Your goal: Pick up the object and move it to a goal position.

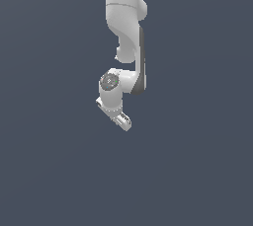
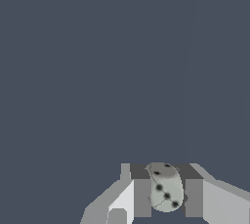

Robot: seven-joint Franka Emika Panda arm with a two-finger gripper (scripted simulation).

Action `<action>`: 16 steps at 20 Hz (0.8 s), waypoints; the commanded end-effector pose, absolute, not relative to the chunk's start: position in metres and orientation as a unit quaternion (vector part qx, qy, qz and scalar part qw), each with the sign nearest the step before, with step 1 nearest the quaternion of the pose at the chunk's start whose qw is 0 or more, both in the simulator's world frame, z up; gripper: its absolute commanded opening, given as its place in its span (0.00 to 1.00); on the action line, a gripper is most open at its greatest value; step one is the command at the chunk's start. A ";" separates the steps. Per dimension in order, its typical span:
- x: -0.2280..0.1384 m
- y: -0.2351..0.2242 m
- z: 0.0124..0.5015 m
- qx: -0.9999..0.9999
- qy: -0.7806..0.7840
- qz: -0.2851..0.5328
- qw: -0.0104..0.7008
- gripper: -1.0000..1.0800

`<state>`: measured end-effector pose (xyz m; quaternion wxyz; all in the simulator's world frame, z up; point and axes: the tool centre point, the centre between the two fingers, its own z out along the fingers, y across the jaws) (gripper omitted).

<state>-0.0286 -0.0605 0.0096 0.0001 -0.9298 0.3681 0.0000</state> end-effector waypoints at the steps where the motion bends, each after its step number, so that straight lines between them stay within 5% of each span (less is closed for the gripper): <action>1: -0.028 -0.062 0.011 -0.930 0.368 0.000 0.000 0.00; 16: -0.015 -0.138 0.093 -0.930 0.368 0.000 0.000 0.00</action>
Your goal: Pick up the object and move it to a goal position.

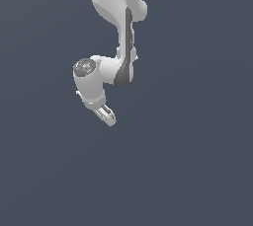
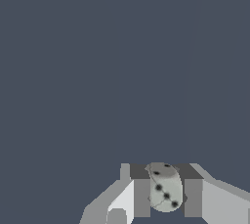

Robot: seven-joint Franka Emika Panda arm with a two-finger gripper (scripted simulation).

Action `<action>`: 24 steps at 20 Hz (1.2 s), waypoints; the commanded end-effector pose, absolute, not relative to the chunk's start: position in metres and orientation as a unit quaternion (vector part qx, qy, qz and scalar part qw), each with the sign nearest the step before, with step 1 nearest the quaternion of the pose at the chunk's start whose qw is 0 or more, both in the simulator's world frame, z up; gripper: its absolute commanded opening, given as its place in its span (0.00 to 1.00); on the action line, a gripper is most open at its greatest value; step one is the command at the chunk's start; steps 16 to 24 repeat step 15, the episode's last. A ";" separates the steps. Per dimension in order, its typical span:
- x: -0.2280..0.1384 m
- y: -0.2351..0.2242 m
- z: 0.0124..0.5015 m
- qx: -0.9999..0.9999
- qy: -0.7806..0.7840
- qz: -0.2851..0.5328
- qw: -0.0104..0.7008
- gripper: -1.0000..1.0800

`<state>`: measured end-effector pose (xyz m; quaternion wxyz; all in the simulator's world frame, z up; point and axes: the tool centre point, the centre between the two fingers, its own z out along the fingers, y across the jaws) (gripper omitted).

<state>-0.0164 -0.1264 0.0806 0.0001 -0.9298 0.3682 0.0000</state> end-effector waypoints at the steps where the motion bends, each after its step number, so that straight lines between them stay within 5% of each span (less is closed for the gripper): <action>1: -0.013 -0.145 0.101 -0.930 0.368 0.000 0.000 0.00; 24: -0.001 -0.190 0.148 -0.930 0.368 0.000 0.000 0.00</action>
